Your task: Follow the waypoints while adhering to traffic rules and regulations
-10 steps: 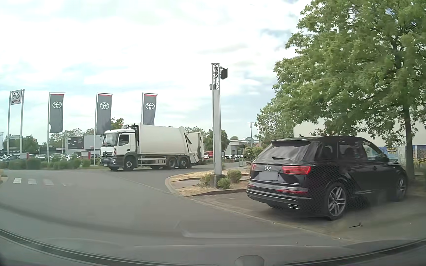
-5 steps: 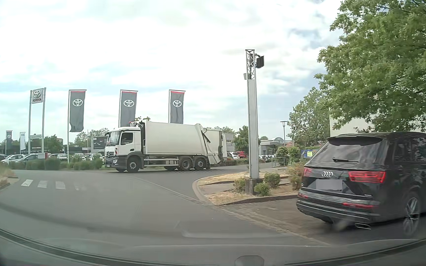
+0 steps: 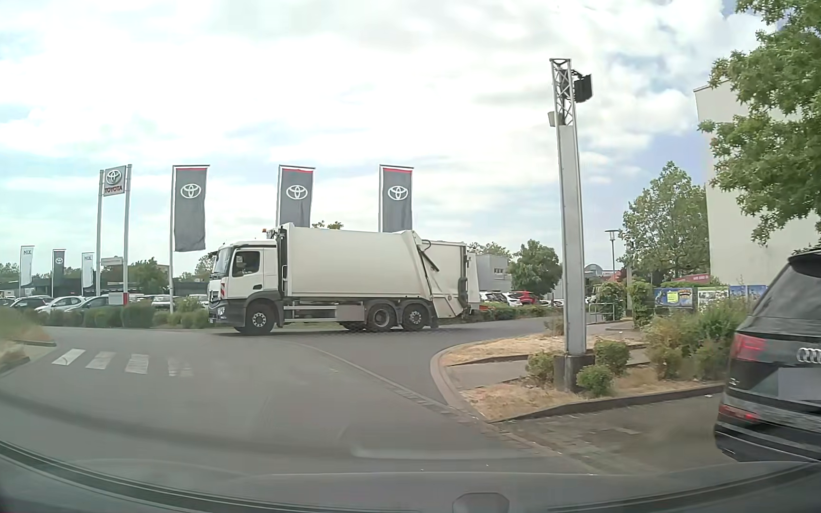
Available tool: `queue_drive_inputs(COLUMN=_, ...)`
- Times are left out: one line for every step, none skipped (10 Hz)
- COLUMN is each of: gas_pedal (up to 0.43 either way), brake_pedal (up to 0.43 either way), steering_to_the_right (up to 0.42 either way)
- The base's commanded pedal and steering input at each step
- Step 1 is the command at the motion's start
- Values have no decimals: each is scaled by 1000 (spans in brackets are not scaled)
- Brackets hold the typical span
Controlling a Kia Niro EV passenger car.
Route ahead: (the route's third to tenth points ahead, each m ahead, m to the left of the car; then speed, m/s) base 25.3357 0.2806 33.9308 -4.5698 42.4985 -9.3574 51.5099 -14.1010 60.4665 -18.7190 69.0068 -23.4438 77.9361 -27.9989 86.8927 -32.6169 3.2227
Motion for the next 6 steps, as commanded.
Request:
queue_drive_inputs(gas_pedal=0, brake_pedal=30, steering_to_the_right=-246)
queue_drive_inputs(gas_pedal=0, brake_pedal=30, steering_to_the_right=-237)
queue_drive_inputs(gas_pedal=0, brake_pedal=30, steering_to_the_right=-229)
queue_drive_inputs(gas_pedal=0, brake_pedal=30, steering_to_the_right=-220)
queue_drive_inputs(gas_pedal=0, brake_pedal=30, steering_to_the_right=-209)
queue_drive_inputs(gas_pedal=0, brake_pedal=67, steering_to_the_right=-196)
